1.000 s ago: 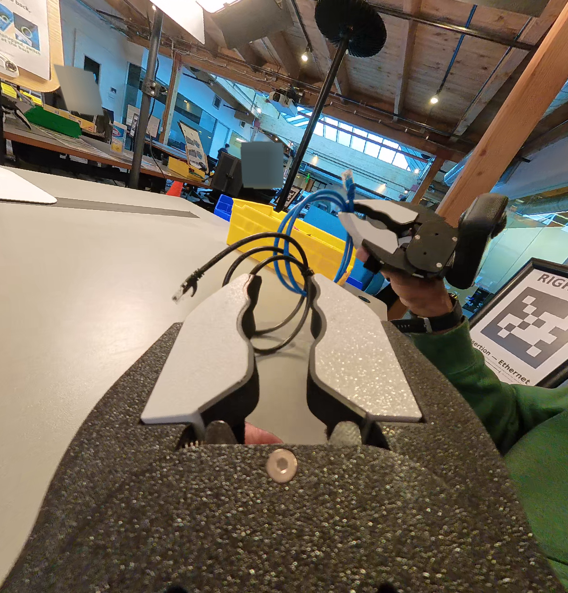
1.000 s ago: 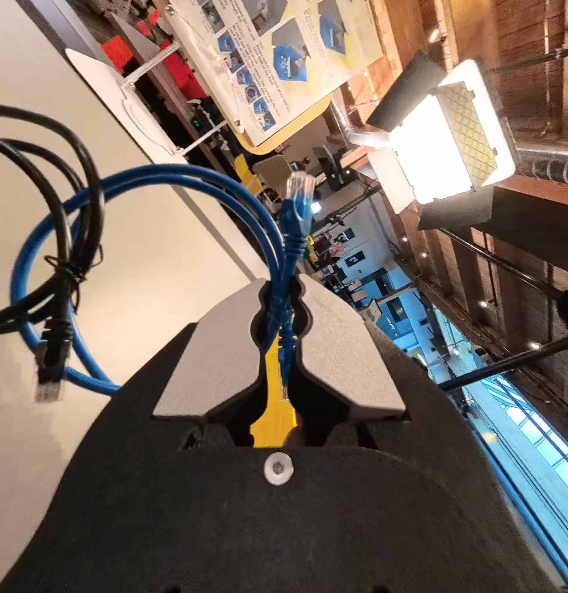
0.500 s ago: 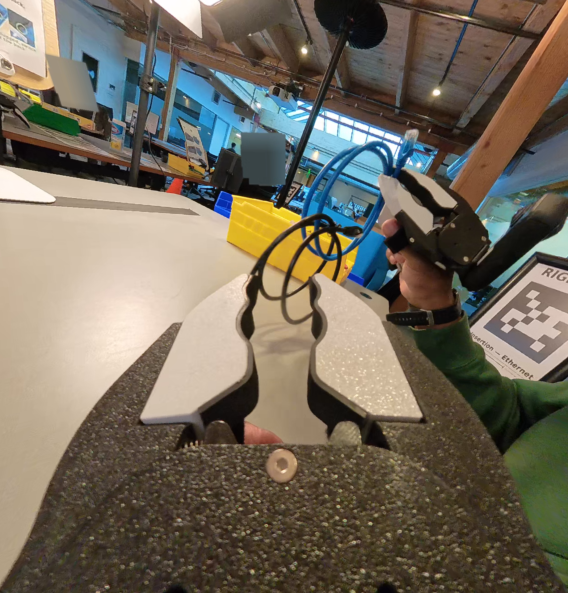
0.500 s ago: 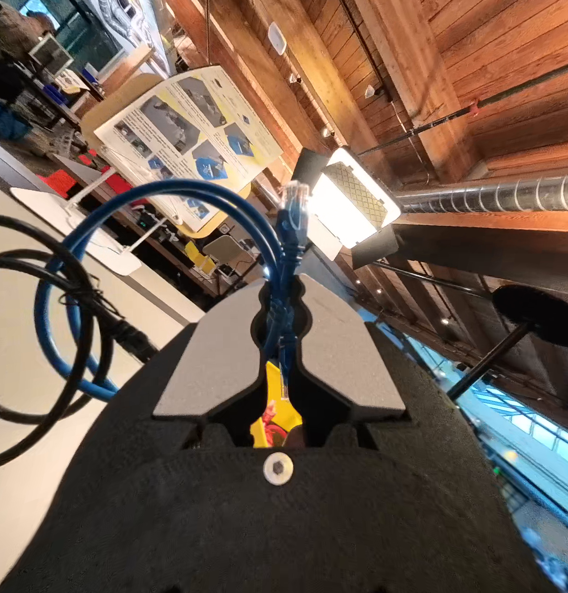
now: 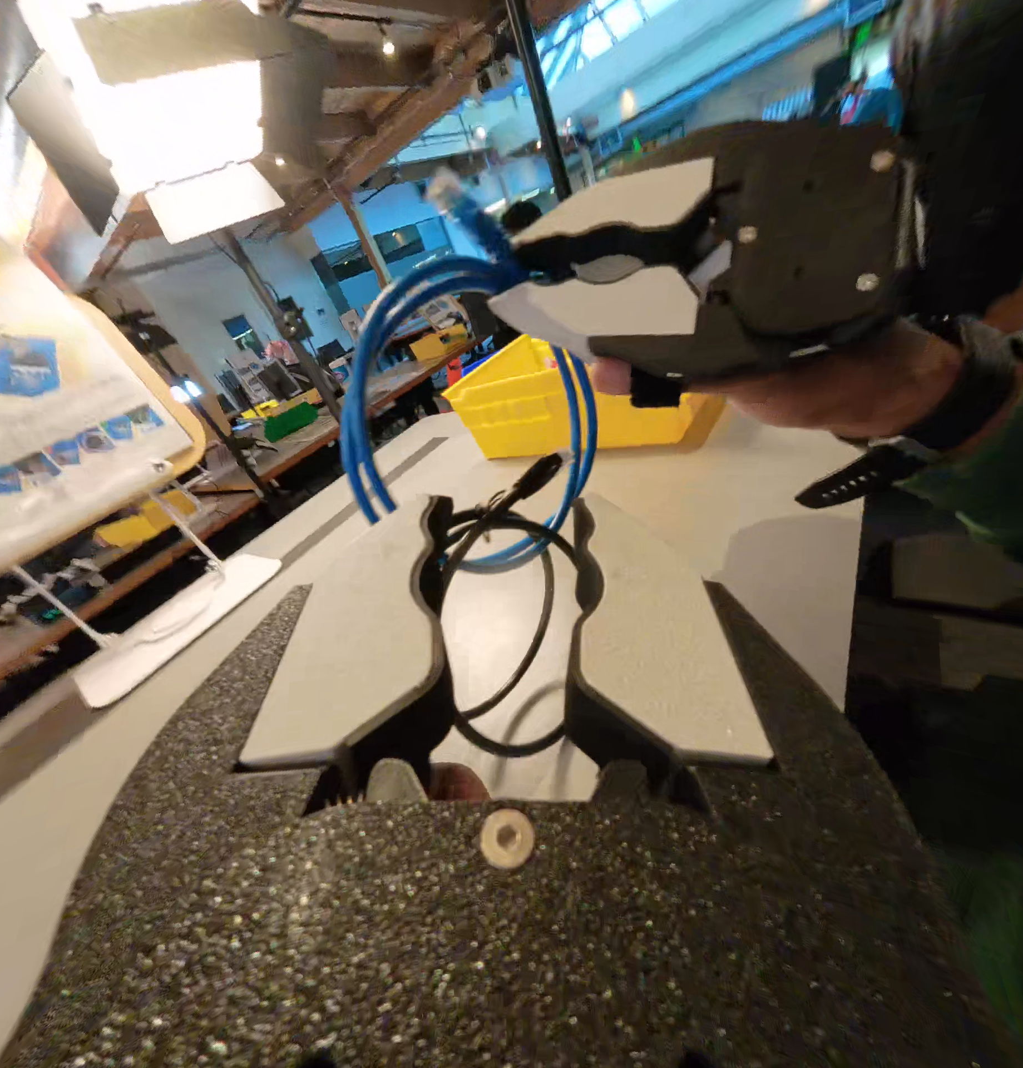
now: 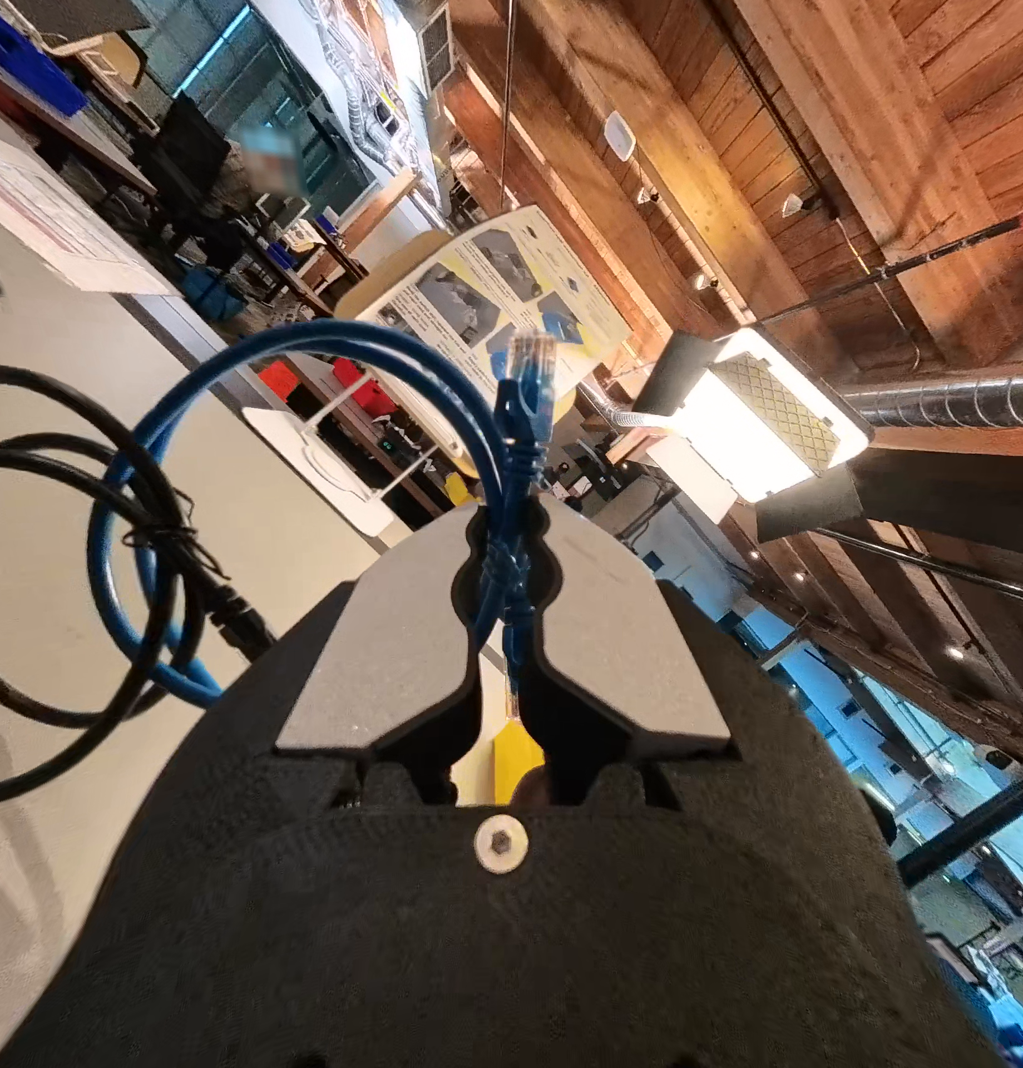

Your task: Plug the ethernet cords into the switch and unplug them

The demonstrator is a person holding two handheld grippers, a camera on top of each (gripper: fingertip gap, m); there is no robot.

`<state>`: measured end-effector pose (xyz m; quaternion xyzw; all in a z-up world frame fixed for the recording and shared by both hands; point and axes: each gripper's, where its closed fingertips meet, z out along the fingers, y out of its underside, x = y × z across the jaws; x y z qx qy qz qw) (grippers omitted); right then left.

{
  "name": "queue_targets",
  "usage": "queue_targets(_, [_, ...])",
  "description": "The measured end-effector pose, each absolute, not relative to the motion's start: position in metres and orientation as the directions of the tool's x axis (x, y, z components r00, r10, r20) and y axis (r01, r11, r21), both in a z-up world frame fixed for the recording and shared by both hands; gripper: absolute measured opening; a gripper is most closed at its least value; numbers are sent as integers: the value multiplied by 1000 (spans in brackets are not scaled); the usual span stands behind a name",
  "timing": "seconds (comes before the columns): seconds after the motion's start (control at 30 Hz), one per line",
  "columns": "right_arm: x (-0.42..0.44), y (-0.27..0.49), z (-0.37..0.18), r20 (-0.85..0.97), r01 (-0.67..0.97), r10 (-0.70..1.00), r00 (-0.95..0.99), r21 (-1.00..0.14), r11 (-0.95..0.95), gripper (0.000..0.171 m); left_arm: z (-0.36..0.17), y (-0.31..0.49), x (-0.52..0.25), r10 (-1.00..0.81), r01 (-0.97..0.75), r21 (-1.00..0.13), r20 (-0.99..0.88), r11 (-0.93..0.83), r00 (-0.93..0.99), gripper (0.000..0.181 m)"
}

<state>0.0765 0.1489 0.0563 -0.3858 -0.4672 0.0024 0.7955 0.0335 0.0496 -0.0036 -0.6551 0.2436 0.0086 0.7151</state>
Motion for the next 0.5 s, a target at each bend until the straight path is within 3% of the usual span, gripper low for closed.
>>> queue_targets(0.17, [66,123,57,774,341,348,529,-570,748,12,-12,59,32,-164,-562,-823,-567,84,807,42])
queue_targets(0.33, [59,98,61,800,314,328,502,-522,793,12,-25,62,18,-79,-781,-624,-778,-26,624,42])
queue_targets(0.5, [52,84,58,825,295,309,472,-478,827,12,-36,64,6,-62,-877,-462,-879,-131,472,41])
